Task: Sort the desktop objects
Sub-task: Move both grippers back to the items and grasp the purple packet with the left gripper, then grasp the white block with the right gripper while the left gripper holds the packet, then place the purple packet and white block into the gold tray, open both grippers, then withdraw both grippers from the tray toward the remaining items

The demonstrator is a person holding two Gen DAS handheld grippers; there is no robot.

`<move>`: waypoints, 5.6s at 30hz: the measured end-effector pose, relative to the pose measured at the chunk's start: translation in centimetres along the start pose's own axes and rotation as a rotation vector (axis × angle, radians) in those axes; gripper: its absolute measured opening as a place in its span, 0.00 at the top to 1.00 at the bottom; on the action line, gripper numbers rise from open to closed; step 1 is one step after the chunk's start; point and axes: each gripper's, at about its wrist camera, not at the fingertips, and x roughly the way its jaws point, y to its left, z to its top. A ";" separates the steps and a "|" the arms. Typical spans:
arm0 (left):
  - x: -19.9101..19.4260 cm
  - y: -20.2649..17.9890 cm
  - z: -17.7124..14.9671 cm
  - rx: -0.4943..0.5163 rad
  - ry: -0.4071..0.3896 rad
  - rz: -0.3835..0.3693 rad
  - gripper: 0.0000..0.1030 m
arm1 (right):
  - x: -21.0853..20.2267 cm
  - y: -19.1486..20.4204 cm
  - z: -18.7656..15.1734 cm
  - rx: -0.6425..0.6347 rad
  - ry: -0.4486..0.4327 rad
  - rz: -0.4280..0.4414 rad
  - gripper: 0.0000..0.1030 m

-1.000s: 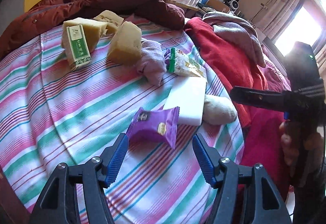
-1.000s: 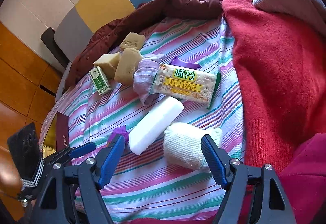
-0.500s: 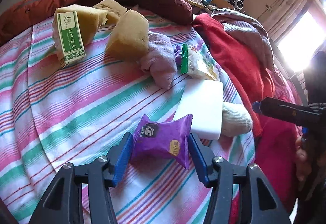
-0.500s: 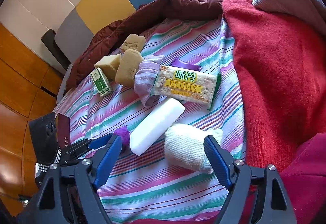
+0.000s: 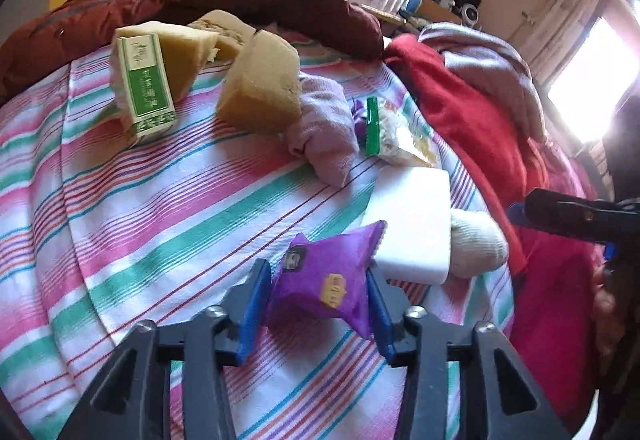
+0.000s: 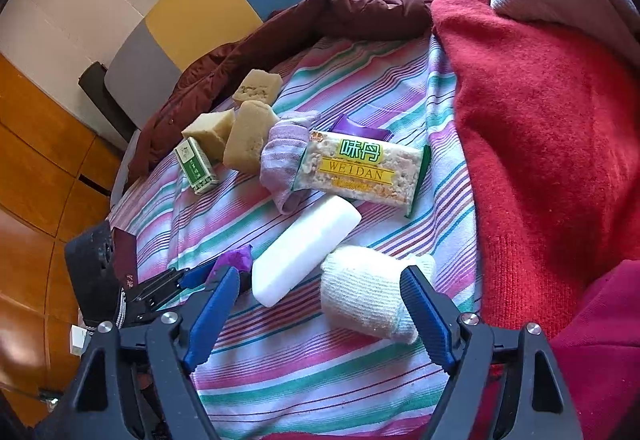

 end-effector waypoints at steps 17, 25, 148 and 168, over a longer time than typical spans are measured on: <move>-4.2 2.3 -3.9 -0.072 -0.047 0.054 0.61 | 6.8 0.7 2.8 0.062 0.066 -0.051 0.45; -6.2 2.4 -5.3 -0.105 -0.093 0.052 0.61 | 6.5 3.4 2.5 -0.073 0.040 0.009 0.71; -15.6 4.3 -10.0 -0.104 -0.131 0.315 0.39 | 3.1 4.8 2.4 -0.374 0.066 -0.250 0.00; -11.6 4.5 -5.7 -0.127 -0.071 0.258 0.39 | 10.5 3.8 5.8 -0.686 0.153 -0.437 0.07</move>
